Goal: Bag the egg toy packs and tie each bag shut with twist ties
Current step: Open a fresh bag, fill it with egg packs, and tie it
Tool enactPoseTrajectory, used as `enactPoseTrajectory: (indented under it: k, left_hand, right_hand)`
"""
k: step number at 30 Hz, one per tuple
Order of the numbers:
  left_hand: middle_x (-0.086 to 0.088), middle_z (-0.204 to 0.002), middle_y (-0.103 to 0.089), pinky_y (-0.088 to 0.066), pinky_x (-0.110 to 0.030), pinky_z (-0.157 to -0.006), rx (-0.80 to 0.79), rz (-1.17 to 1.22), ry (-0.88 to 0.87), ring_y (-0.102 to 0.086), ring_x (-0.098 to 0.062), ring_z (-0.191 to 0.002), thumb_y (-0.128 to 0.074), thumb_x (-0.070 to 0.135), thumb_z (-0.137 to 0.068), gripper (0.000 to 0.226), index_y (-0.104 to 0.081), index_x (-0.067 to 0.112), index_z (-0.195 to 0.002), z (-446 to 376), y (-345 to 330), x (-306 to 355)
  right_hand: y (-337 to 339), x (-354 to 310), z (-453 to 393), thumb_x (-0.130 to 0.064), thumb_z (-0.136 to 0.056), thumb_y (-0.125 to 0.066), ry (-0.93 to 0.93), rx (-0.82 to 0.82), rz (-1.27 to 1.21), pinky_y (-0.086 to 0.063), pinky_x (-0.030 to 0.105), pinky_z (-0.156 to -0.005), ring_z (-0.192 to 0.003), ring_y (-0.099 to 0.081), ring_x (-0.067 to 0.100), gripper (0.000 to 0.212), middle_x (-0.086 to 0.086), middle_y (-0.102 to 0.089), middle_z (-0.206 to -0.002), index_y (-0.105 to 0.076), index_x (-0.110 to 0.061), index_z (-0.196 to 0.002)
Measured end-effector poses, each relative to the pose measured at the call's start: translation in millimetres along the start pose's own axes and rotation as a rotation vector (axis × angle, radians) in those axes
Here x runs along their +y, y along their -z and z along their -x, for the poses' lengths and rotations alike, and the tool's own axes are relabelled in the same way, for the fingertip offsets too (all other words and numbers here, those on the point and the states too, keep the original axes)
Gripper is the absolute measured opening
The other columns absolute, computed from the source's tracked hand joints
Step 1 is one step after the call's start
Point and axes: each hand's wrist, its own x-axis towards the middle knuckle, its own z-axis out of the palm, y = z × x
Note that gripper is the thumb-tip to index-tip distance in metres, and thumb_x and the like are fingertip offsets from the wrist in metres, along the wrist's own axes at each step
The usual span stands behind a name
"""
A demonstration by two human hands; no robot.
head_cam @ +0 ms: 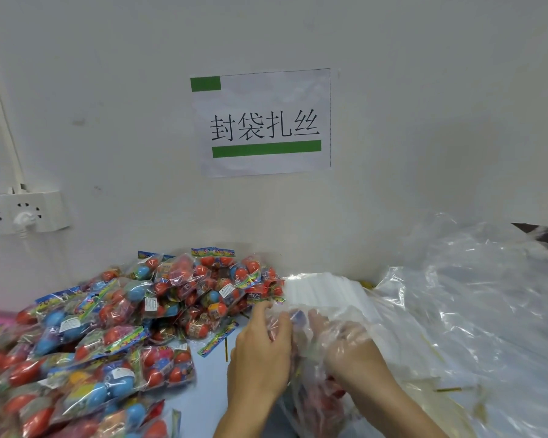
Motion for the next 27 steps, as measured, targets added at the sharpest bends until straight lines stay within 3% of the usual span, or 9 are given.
enactPoseTrajectory:
  k: [3, 6, 8, 10, 13, 16, 18, 21, 27]
  left_hand:
    - [0.003, -0.097, -0.064, -0.049, -0.043, -0.089, 0.03, 0.068, 0.088, -0.058, -0.019, -0.092, -0.039, 0.043, -0.1, 0.015, -0.05, 0.032, -0.099, -5, 2, -6]
    - [0.001, -0.119, -0.061, -0.046, -0.043, -0.096, 0.057, -0.068, 0.096, -0.055, -0.022, -0.111, -0.039, 0.045, -0.1, 0.028, -0.049, 0.03, -0.122, -6, 1, -7]
    - [0.005, -0.135, -0.055, -0.04, -0.042, -0.107, 0.182, -0.113, -0.037, -0.045, -0.017, -0.128, -0.04, 0.043, -0.1, 0.041, -0.047, 0.028, -0.138, -6, 4, -4]
    - [0.011, -0.133, -0.057, -0.039, -0.042, -0.11, 0.23, -0.02, -0.244, -0.045, -0.01, -0.13, -0.037, 0.04, -0.1, 0.041, -0.056, 0.025, -0.134, -7, 9, 2]
    - [0.023, -0.117, -0.063, -0.042, -0.038, -0.104, 0.012, 0.022, -0.378, -0.055, 0.0, -0.116, -0.041, 0.043, -0.093, 0.038, -0.066, 0.033, -0.119, -7, 9, 3]
    - [0.033, -0.111, -0.053, -0.024, -0.019, -0.099, -0.113, -0.195, -0.373, -0.044, 0.015, -0.106, -0.042, 0.046, -0.097, 0.025, -0.057, 0.043, -0.117, -6, 4, -5]
    - [0.033, -0.119, -0.047, -0.02, -0.022, -0.098, -0.095, -0.258, -0.304, -0.039, 0.014, -0.11, -0.04, 0.044, -0.1, 0.025, -0.052, 0.044, -0.123, -8, 4, -9]
    - [0.022, -0.127, -0.053, -0.035, -0.037, -0.106, -0.023, -0.245, -0.184, -0.047, -0.005, -0.117, -0.039, 0.038, -0.102, 0.03, -0.053, 0.037, -0.128, -12, 7, -12]
    - [0.011, -0.103, -0.058, -0.048, -0.043, -0.091, 0.069, -0.239, -0.05, -0.055, -0.014, -0.096, -0.037, 0.033, -0.102, 0.018, -0.054, 0.03, -0.101, -12, 10, -15]
  right_hand:
    - [-5, -7, -3, -0.027, -0.102, -0.05, -0.006, -0.071, -0.034, -0.035, 0.019, -0.041, -0.043, -0.05, 0.008, 0.052, -0.003, -0.059, -0.052, -0.061, -0.021, -0.052]
    - [-7, -4, -4, -0.025, -0.103, -0.047, 0.003, -0.126, 0.013, -0.035, 0.026, -0.052, -0.049, -0.043, 0.012, 0.044, -0.002, -0.053, -0.054, -0.053, -0.019, -0.06]
    - [-7, -2, -4, -0.028, -0.104, -0.047, 0.008, -0.141, 0.035, -0.033, 0.03, -0.055, -0.049, -0.038, 0.012, 0.044, -0.006, -0.046, -0.051, -0.049, -0.02, -0.061]
    - [-6, -2, -5, -0.033, -0.104, -0.048, -0.005, -0.123, 0.023, -0.035, 0.028, -0.055, -0.048, -0.041, 0.011, 0.041, -0.008, -0.049, -0.051, -0.052, -0.019, -0.065]
    - [-4, -4, -4, -0.023, -0.103, -0.05, -0.002, -0.115, -0.03, -0.038, 0.019, -0.046, -0.042, -0.048, 0.004, 0.036, -0.01, -0.056, -0.049, -0.06, -0.015, -0.069]
    - [-3, -7, -3, -0.014, -0.101, -0.05, 0.049, -0.078, 0.024, -0.046, 0.022, -0.053, -0.054, -0.059, 0.007, 0.035, 0.002, -0.069, -0.06, -0.072, -0.013, -0.075]
    - [-2, -7, -4, -0.005, -0.1, -0.047, 0.107, -0.036, 0.014, -0.054, 0.021, -0.064, -0.07, -0.071, 0.007, 0.034, 0.001, -0.076, -0.076, -0.077, -0.014, -0.089]
    - [2, -9, -7, 0.004, -0.097, -0.047, 0.223, 0.066, -0.045, -0.06, 0.023, -0.078, -0.083, -0.075, 0.006, 0.031, -0.002, -0.078, -0.088, -0.073, -0.01, -0.108]
    - [17, -25, 4, 0.0, -0.083, -0.051, 0.752, 0.245, -0.077, -0.06, 0.022, -0.067, -0.074, -0.075, 0.013, 0.034, -0.008, -0.076, -0.077, -0.077, -0.022, -0.085]
